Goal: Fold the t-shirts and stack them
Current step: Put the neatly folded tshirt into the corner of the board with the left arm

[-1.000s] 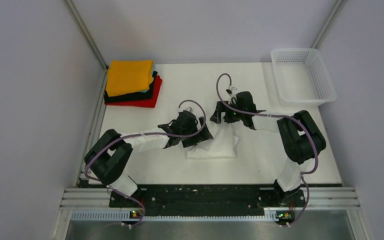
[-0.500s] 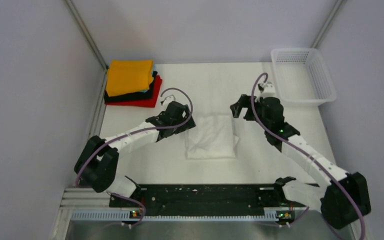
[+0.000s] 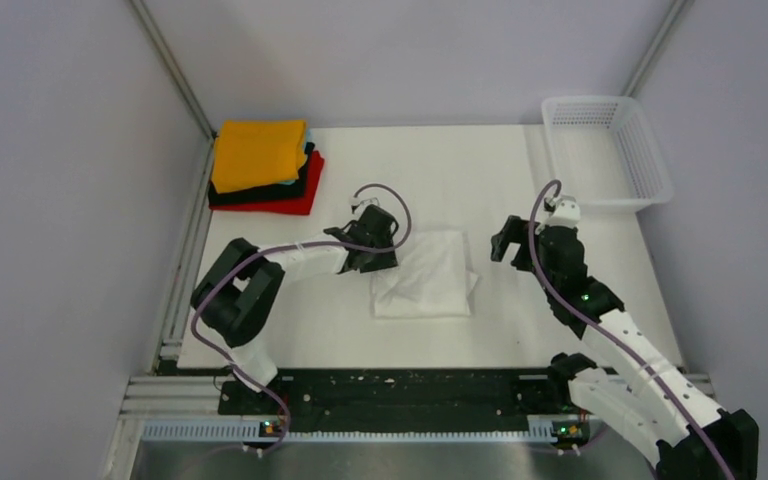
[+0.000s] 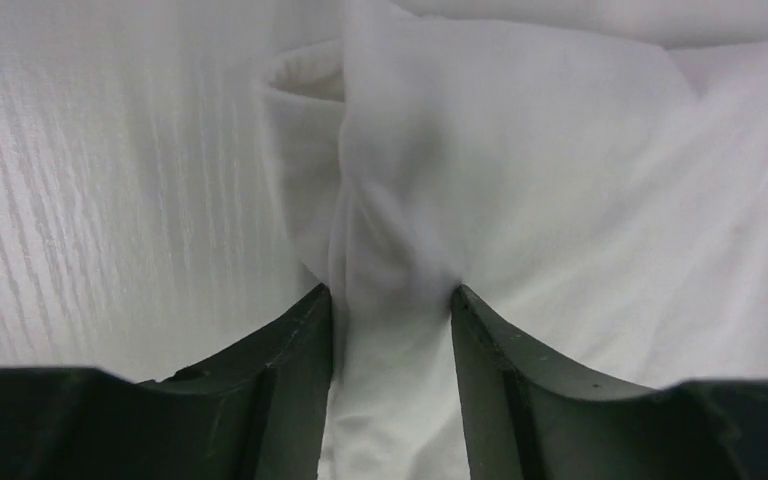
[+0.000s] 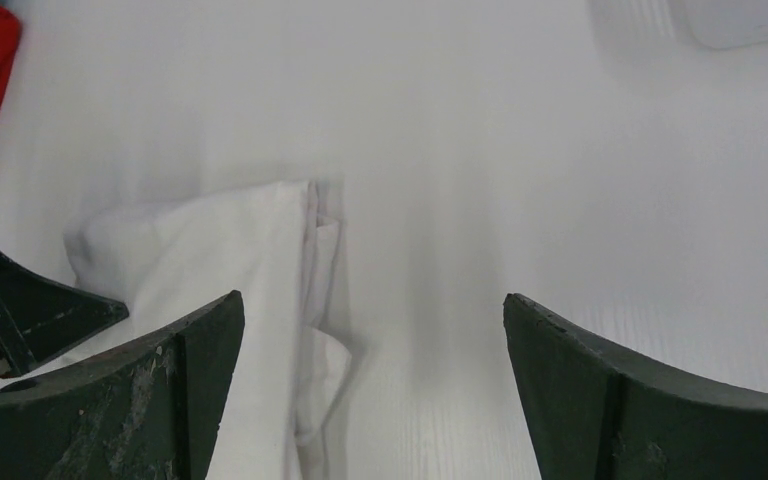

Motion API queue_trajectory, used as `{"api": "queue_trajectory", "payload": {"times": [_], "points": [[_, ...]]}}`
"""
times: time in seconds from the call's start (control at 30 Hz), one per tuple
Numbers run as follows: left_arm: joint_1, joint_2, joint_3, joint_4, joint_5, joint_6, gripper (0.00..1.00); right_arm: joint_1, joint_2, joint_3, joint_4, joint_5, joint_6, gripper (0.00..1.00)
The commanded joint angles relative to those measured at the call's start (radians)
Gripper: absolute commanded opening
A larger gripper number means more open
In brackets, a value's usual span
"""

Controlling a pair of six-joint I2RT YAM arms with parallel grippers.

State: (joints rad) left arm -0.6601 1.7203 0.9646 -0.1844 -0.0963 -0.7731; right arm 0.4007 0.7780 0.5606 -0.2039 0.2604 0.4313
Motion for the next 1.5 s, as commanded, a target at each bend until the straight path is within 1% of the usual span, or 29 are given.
{"api": "queue_trajectory", "payload": {"times": [0.0, 0.07, 0.1, 0.2, 0.27, 0.33, 0.4, 0.47, 0.5, 0.67, 0.77, 0.83, 0.9, 1.0, 1.17, 1.27, 1.37, 1.47], "points": [[-0.086, 0.115, 0.091, -0.179, -0.223, -0.052, 0.45, -0.007, 0.009, 0.017, -0.038, 0.065, 0.000, 0.99], [-0.122, 0.172, 0.148, -0.258, -0.311, -0.064, 0.37, -0.008, 0.019, 0.012, -0.038, 0.082, -0.002, 0.99], [-0.134, 0.208, 0.176, -0.290, -0.331, -0.071, 0.30, -0.006, 0.022, 0.010, -0.038, 0.089, -0.004, 0.99], [-0.144, 0.260, 0.246, -0.360, -0.380, -0.077, 0.00, -0.007, 0.024, 0.009, -0.043, 0.102, -0.006, 0.99], [-0.145, 0.272, 0.297, -0.399, -0.446, -0.065, 0.00, -0.007, 0.019, 0.008, -0.046, 0.111, -0.009, 0.99], [-0.144, 0.270, 0.353, -0.439, -0.553, -0.035, 0.00, -0.008, 0.012, 0.005, -0.050, 0.120, -0.009, 0.99], [-0.143, 0.256, 0.401, -0.471, -0.719, -0.005, 0.00, -0.007, 0.004, 0.002, -0.053, 0.125, -0.007, 0.99], [-0.129, 0.241, 0.439, -0.457, -0.836, 0.069, 0.00, -0.007, -0.003, -0.001, -0.051, 0.122, -0.004, 0.99], [-0.113, 0.232, 0.457, -0.434, -0.856, 0.127, 0.00, -0.007, -0.003, -0.001, -0.046, 0.122, -0.005, 0.99], [-0.017, 0.187, 0.475, -0.201, -0.845, 0.458, 0.00, -0.007, 0.014, 0.009, -0.052, 0.137, -0.012, 0.99], [0.032, 0.187, 0.476, -0.068, -0.878, 0.655, 0.00, -0.006, 0.024, 0.014, -0.053, 0.147, -0.022, 0.99], [0.074, 0.190, 0.482, 0.001, -0.879, 0.726, 0.00, -0.007, 0.032, 0.018, -0.061, 0.174, -0.021, 0.99], [0.121, 0.192, 0.496, 0.030, -0.870, 0.762, 0.00, -0.007, 0.037, 0.026, -0.071, 0.194, -0.022, 0.99], [0.172, 0.191, 0.516, 0.101, -0.858, 0.858, 0.00, -0.007, 0.049, 0.030, -0.067, 0.205, -0.028, 0.99], [0.219, 0.199, 0.527, 0.314, -0.829, 1.084, 0.00, -0.006, 0.085, 0.030, -0.052, 0.223, -0.047, 0.99], [0.244, 0.223, 0.569, 0.402, -0.855, 1.187, 0.00, -0.007, 0.119, 0.030, -0.041, 0.260, -0.065, 0.99], [0.269, 0.241, 0.646, 0.402, -0.847, 1.238, 0.00, -0.007, 0.148, 0.045, -0.058, 0.305, -0.074, 0.99], [0.286, 0.231, 0.688, 0.402, -0.831, 1.267, 0.00, -0.008, 0.156, 0.044, -0.059, 0.326, -0.081, 0.99]]}}
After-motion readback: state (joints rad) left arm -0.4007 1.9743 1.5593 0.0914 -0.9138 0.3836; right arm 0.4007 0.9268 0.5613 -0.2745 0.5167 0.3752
